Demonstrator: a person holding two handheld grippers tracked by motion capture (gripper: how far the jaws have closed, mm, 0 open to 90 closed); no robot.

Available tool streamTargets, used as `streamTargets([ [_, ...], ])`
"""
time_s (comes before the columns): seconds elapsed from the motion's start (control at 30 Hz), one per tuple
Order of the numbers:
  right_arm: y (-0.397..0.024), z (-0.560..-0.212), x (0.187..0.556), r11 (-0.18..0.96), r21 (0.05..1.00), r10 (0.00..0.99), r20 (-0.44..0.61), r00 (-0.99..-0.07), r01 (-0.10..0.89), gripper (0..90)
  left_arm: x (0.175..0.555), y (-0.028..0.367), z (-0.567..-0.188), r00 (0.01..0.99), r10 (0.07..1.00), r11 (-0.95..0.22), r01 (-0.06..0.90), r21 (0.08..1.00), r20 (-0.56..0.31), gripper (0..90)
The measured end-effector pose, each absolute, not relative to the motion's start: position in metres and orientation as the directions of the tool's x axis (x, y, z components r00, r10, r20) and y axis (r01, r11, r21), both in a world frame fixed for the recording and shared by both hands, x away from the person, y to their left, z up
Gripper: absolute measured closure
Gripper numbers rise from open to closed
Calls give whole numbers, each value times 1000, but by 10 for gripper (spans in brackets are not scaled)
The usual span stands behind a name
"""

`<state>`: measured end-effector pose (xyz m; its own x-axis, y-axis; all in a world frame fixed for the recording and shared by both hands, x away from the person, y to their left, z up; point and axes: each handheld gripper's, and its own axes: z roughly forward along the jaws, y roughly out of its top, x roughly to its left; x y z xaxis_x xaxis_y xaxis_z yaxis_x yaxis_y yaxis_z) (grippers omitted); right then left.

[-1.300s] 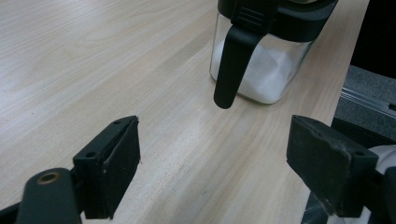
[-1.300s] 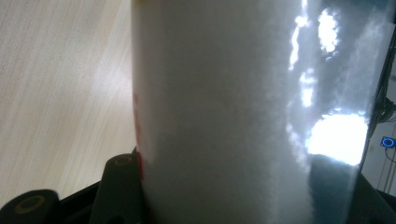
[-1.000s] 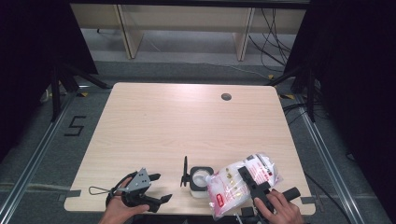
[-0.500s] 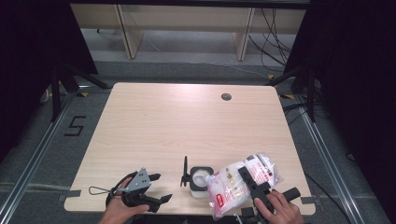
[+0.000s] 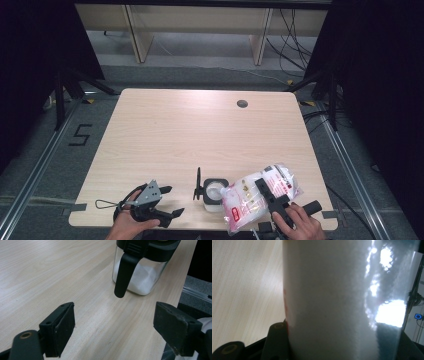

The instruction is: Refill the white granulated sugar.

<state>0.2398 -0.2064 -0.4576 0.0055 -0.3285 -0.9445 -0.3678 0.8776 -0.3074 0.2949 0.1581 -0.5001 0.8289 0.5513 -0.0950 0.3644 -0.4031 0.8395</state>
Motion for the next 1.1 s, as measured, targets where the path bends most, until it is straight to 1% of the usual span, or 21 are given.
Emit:
streamTargets([
  [0.1,-206,-457,240,876,-310,-330,-944,10,-371,503,296,159,-500,831,551,-415,350,840,-75,171],
  [0.13,-206,-457,240,871,-316,-332,-943,21,-375,504,296,159,-500,832,550,-415,350,840,-75,171],
  [0.2,-206,-458,240,877,-307,-328,-945,5,-369,504,295,159,-500,831,548,-407,359,840,-89,171],
  [0.4,-206,-457,240,877,-307,-328,-945,6,-369,506,295,158,-500,830,551,-406,359,840,-88,171],
  [0.43,-206,-457,240,877,-306,-327,-945,5,-370,506,296,159,-500,832,550,-415,350,840,-75,171],
  [0.53,-206,-457,240,877,-305,-327,-945,5,-370,508,295,159,-500,829,552,-405,359,841,-89,171],
  [0.63,-207,-457,239,877,-308,-332,-943,-2,-369,509,296,159,-500,833,548,-415,350,840,-77,171],
  [0.67,-207,-457,239,877,-306,-330,-944,-2,-369,509,295,158,-500,828,553,-402,362,841,-92,171],
  [1.1,-207,-457,239,881,-298,-318,-948,6,-369,514,295,159,-500,830,551,-405,358,841,-88,171],
])
